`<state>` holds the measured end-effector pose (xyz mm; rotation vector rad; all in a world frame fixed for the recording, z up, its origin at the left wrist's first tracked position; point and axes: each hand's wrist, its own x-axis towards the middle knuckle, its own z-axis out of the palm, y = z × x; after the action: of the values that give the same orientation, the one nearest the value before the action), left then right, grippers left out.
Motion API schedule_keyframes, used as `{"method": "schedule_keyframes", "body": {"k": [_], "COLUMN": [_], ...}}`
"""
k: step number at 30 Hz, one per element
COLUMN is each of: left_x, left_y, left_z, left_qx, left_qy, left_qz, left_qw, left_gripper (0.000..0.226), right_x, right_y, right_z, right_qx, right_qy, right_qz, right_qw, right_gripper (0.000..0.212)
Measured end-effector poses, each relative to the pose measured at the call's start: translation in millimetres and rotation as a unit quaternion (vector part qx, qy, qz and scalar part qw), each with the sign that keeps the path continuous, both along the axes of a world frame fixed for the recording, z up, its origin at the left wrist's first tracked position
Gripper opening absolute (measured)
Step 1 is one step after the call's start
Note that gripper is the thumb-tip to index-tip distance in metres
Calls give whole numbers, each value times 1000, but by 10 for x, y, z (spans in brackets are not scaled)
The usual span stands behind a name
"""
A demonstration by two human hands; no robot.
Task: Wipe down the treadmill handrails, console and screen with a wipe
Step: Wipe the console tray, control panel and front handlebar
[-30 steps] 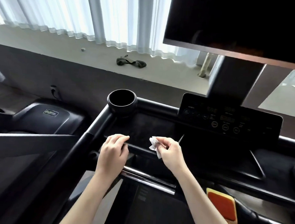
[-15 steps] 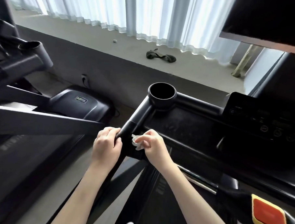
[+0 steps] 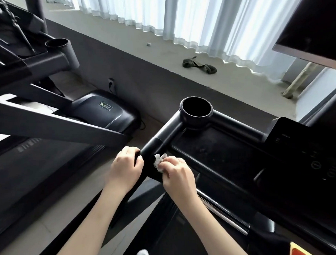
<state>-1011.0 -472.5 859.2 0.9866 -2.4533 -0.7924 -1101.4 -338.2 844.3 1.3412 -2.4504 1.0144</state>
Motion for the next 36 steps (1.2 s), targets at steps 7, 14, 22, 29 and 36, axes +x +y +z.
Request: {"method": "schedule_keyframes", "body": {"k": [7,14,22,29,36], "left_x": [-17,-18,-23,-20,-14], "left_y": [9,8,10,2,19], "left_z": [8,16,25,18,23], "left_qx": [6,7,7,15,21], "left_qy": [-5,-6,-17,-29,-34], "left_qz": [14,15,15,12,10], "left_qw": [1000,1000,1000,999,999], "left_gripper": [26,27,25,30,28], "right_x": [54,32,-70,35,19], "right_y": [-252,-180,-54,-133,44], "right_z": [-5,-22,-81,-61,-90], "right_qx": [-10,-3,22,-1,27], "right_qy": [-68,-33,17,32,70], "right_qz": [-18,-27,66,100,107], "right_qw": [997,999,997,994,991], "right_gripper": [11,12,30,29,38]}}
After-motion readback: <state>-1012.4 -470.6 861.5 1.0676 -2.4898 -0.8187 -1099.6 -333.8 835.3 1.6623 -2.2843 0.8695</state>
